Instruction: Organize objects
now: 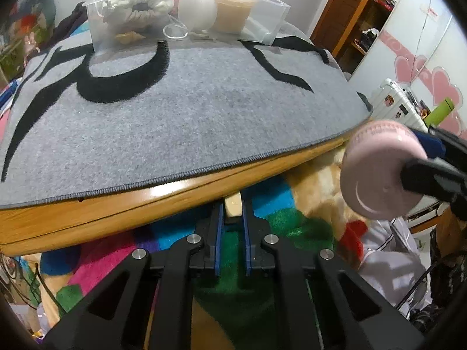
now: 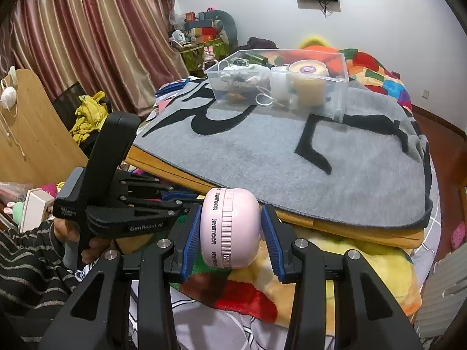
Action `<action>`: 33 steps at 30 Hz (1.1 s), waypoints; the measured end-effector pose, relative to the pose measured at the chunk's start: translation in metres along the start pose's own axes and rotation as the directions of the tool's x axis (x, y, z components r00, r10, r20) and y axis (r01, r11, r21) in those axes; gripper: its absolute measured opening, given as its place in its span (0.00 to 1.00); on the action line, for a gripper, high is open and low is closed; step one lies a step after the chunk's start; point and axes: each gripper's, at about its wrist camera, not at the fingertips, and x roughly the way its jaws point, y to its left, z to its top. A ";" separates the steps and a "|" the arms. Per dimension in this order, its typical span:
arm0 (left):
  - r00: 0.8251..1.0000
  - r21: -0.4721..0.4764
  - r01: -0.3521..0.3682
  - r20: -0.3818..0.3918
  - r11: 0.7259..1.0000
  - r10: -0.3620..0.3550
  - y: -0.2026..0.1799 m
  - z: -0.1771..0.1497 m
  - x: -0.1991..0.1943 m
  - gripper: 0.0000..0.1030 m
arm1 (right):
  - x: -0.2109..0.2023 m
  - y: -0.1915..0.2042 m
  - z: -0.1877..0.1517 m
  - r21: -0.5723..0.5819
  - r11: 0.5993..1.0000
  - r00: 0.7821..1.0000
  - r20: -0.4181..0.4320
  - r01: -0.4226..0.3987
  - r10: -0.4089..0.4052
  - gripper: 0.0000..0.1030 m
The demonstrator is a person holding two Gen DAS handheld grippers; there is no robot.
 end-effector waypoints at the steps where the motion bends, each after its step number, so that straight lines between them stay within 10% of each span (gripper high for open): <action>1: 1.000 0.006 -0.004 0.000 1.000 0.004 -0.001 -0.001 0.000 0.10 | 0.000 0.000 0.001 -0.001 1.000 1.000 0.005 -0.002 0.002 0.37; 15: 1.000 0.019 0.028 0.005 0.999 -0.028 0.001 -0.006 -0.022 0.00 | 0.005 -0.003 0.012 0.001 1.000 1.000 0.018 -0.004 0.004 0.37; 18: 0.999 -0.009 0.022 -0.029 1.000 -0.023 0.007 -0.007 -0.010 0.04 | 0.006 -0.004 0.013 0.005 1.000 1.000 0.016 -0.004 0.004 0.37; 23: 1.000 0.000 0.024 -0.016 1.000 -0.024 0.004 -0.003 -0.007 0.40 | 0.006 -0.007 0.012 0.011 1.000 1.000 0.005 -0.001 0.001 0.37; 33: 0.999 -0.001 0.013 -0.045 1.000 -0.013 0.000 0.012 0.017 0.32 | 0.008 -0.014 0.011 0.027 1.000 1.000 0.006 0.000 0.000 0.37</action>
